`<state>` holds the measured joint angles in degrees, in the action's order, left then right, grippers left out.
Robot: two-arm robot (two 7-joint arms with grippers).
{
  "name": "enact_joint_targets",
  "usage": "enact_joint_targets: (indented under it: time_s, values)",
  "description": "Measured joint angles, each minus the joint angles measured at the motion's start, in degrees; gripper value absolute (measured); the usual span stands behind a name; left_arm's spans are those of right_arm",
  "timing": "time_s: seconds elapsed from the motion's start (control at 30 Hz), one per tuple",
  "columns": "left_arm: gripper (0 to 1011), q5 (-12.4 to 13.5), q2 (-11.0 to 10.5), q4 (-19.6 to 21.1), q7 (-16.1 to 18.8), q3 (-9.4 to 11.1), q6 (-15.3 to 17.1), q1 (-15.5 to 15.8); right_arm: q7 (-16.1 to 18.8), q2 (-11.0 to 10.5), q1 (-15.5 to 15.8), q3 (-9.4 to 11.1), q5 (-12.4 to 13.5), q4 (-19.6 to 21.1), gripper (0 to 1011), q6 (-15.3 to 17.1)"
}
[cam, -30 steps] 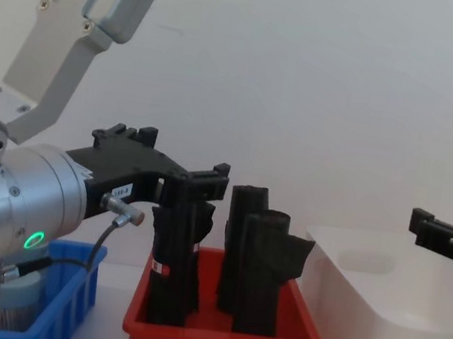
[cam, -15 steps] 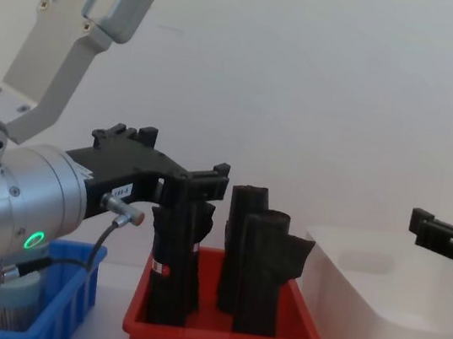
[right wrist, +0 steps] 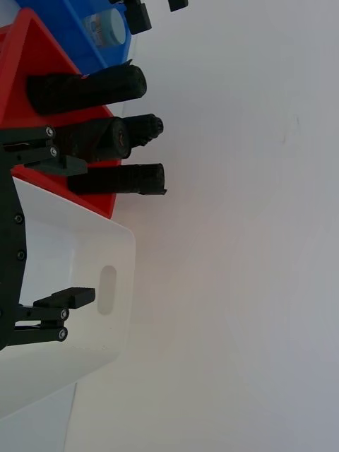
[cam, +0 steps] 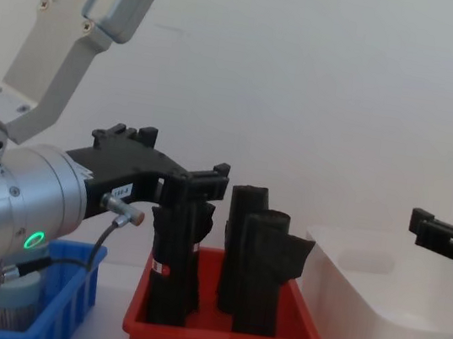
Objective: Pick the cotton swabs from the blue box and place them into the white box.
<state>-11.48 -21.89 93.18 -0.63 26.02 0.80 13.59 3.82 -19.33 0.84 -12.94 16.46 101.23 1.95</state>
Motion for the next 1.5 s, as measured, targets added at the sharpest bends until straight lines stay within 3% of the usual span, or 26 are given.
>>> enact_joint_targets:
  time_s: [0.77, 1.1, 1.37, 1.5]
  values:
    - [1004, 0.0, 0.0, 0.0, 0.0, 0.0, 0.0, 0.0, 0.09, 0.01, -0.02, 0.0, 0.0, -0.02, 1002, -0.01]
    - [1004, 0.0, 0.0, 0.0, 0.0, 0.0, 0.0, 0.0, 3.11, -0.1, -0.63, -0.12, -0.41, -0.02, 1002, 0.34]
    - [1004, 0.0, 0.0, 0.0, 0.0, 0.0, 0.0, 0.0, 8.07, 0.04, -2.23, -0.6, -0.74, 0.99, 1002, 4.16]
    - [1004, 0.0, 0.0, 0.0, 0.0, 0.0, 0.0, 0.0, 10.56, 0.86, -3.79, -1.22, -1.33, 1.45, 1001, 7.57]
